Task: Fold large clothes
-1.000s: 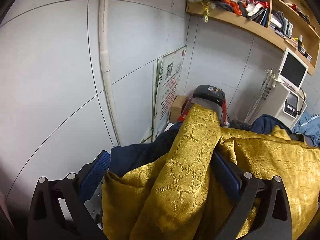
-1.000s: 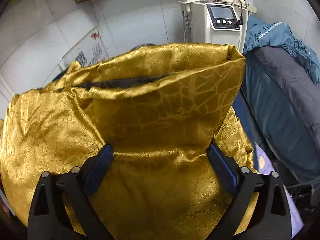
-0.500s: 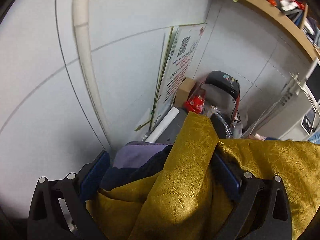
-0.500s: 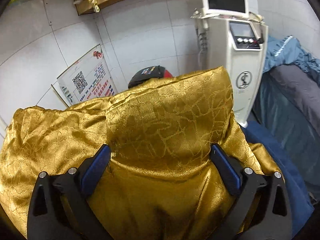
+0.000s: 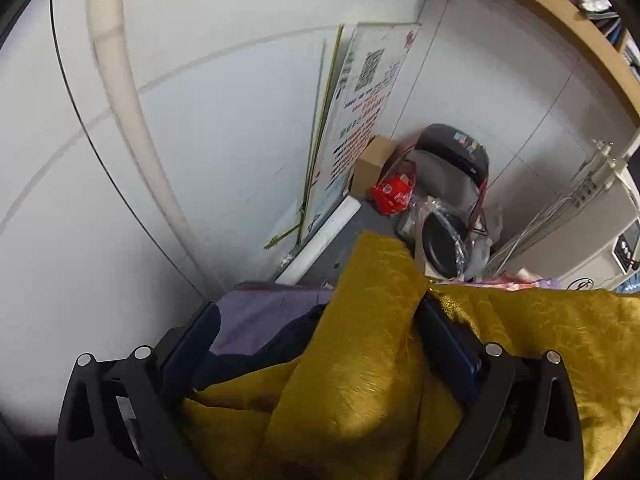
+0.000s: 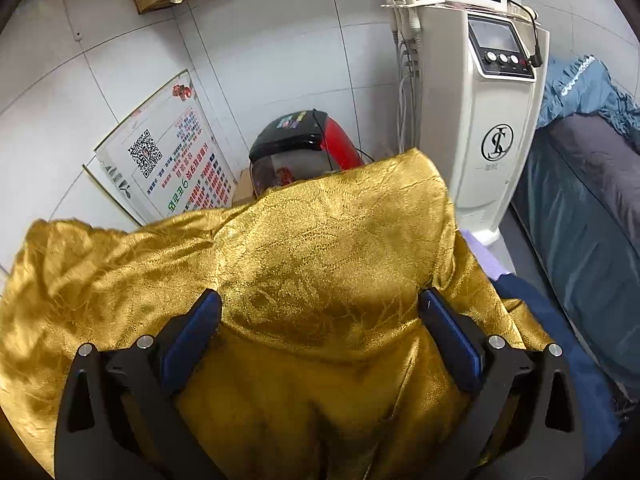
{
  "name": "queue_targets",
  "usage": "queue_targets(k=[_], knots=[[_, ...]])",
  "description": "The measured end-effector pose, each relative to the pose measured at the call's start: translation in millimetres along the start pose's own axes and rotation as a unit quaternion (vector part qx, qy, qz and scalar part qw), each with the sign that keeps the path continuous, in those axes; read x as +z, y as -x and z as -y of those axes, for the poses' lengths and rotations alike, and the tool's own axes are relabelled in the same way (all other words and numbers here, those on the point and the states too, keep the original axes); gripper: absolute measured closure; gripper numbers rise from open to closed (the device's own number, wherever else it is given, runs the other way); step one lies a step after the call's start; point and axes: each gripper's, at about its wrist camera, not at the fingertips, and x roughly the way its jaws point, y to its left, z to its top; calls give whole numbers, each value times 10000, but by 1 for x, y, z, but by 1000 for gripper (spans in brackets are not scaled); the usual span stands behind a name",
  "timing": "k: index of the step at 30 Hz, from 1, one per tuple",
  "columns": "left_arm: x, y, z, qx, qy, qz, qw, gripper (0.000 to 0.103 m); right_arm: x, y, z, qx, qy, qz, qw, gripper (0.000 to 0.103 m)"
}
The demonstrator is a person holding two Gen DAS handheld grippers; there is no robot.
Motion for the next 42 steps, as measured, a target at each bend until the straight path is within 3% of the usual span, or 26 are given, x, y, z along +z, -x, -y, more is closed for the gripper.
queue_targets(k=[5,11,15,18,20,24,26,32,34,36,40,42], knots=[[18,94,26,-36,-741,996,9923,6,21,55,14,267,-675,328,9968,5],[0,189,59,-512,-1386,1285,9806,6,21,130,10,501,-832,508,9940,5],[-34,239,76,-831,-1972,958,9721,6,14,185,-10,383,50,171,9991,5],[-65,263,83,-586,-2376,639,9675,6,-6,217,-31,48,836,-334,9959,5],[-86,275,79,-354,-2346,362,9708,6,-22,234,-40,-25,1149,-651,9912,5],[-114,285,61,-245,-1922,-139,9810,6,-58,259,-55,-185,1464,-1184,9819,5],[-128,290,53,-247,-1796,-412,9826,6,-75,268,-64,-319,1666,-1249,9776,5],[-151,304,44,-253,-1749,-821,9808,6,-106,279,-78,-573,1912,-1551,9675,5],[-154,304,47,1,-1760,-914,9801,6,-109,280,-83,-669,2044,-1544,9643,5],[-152,305,51,87,-1774,-911,9799,6,-108,281,-87,-715,2145,-1550,9617,5],[-142,306,55,-253,-1680,-934,9810,6,-98,279,-89,-693,2052,-1648,9623,5],[-137,306,63,-119,-1809,-796,9802,6,-92,275,-91,-789,2090,-1646,9607,5]])
